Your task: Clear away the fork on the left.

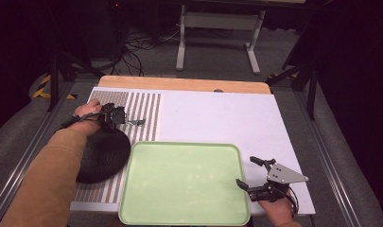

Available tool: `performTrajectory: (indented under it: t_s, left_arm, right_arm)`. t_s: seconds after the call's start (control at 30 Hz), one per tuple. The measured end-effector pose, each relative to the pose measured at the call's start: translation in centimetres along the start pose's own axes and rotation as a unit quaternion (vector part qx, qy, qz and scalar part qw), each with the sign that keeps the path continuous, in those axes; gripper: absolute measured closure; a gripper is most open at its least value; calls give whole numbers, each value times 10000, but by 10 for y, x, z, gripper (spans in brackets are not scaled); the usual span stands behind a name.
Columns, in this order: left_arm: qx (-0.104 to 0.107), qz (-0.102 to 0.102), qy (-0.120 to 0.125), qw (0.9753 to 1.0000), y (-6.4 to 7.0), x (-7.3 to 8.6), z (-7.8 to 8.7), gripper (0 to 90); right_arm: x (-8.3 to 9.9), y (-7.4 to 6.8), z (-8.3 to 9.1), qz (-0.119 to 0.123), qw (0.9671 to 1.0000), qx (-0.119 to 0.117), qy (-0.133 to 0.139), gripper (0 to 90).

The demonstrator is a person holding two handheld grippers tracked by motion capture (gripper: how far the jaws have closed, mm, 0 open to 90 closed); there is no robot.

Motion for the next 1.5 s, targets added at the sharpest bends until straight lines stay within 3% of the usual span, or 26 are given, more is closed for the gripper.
performTrajectory:
  t_s: [0.23, 0.57, 0.63, 0.7, 0.73, 1.0, 1.5]
  left_arm:
    - [74, -48, 3, 10000, 1, -5, -4, 540]
    - [587, 23, 62, 9983, 1, -3, -5, 619]
    - [650, -63, 144, 9978, 3, -4, -5, 670]
    - [742, -273, 27, 9969, 5, -3, -3, 746]
    - [616, -263, 110, 9977, 5, -4, -5, 755]
    - [458, -362, -104, 9982, 6, -6, -3, 763]
    - [345, -251, -263, 9987, 8, -8, -2, 771]
  right_arm:
    - [1, 0, 2, -10, 10000, 22, 10, 79]
    - [3, 0, 6, -41, 10000, 56, 19, 79]
    - [4, 0, 6, -30, 10000, 59, 24, 78]
    - [4, 0, 7, -34, 10000, 41, 23, 79]
    - [4, 0, 7, -34, 10000, 36, 22, 78]
    - [2, -1, 5, -29, 10000, 2, 60, 78]
    - [2, -1, 6, -42, 10000, -2, 90, 75]
Point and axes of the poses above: each handheld gripper's, and its own axes: z roughly backward along the jaws, x roughly out of its underside, y roughly to its right, the point moved 8 cm from there along -z, roughly forward along the jaws, and after that the axes turned 8 degrees about -y, right-handed, at the moved point
